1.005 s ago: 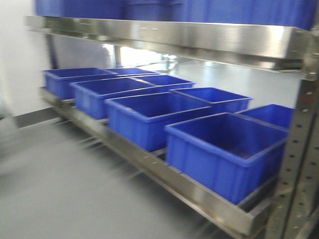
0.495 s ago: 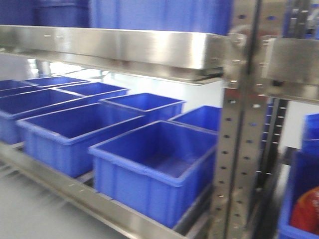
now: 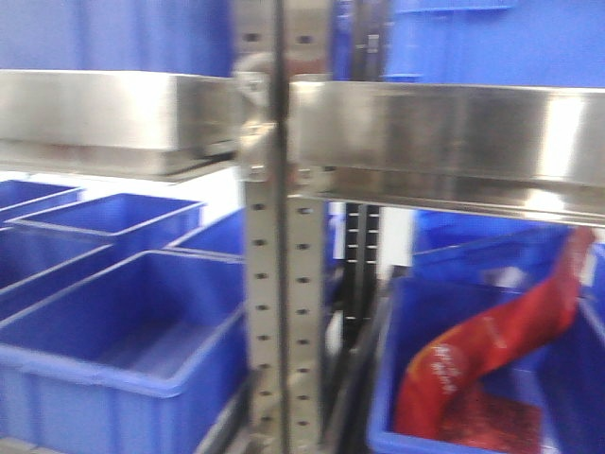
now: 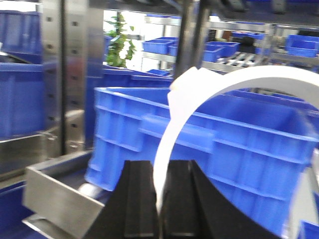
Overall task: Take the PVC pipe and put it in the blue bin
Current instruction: 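Drive the base up to the steel shelf rack of blue bins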
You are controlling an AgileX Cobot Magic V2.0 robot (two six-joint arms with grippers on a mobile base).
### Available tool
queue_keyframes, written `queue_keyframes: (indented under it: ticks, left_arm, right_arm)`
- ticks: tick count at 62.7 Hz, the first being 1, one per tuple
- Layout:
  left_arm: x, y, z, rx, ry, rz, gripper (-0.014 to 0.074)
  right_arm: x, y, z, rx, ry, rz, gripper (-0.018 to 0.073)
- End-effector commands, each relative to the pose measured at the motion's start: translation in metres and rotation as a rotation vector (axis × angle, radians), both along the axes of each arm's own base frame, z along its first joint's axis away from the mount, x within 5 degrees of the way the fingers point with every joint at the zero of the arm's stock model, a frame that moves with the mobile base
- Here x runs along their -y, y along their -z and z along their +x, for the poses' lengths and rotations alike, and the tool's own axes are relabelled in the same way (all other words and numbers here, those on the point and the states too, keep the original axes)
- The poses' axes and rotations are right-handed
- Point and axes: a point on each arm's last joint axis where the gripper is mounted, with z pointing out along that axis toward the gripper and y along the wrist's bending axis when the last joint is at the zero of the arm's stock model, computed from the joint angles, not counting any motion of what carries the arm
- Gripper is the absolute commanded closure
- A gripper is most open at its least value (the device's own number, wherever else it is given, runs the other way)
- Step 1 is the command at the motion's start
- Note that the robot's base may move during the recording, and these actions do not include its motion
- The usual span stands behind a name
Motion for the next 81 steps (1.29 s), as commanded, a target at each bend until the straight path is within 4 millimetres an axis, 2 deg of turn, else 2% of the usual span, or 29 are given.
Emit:
queue_keyframes:
  ticks: [1, 81]
  left_arm:
    - [0.0001, -0.0027, -0.0008, 0.029, -0.003, -0.007, 0.0707]
    - [0.0001, -0.0027, -0.0008, 0.029, -0.003, -0.007, 0.0707]
  right_arm:
    - [0.0007, -0.0033, -0.0010, 0.036, 0.007, -0.005, 0.0718]
    - [0.0007, -0.0035, -0.0010, 0.038, 0.007, -0.005, 0.0718]
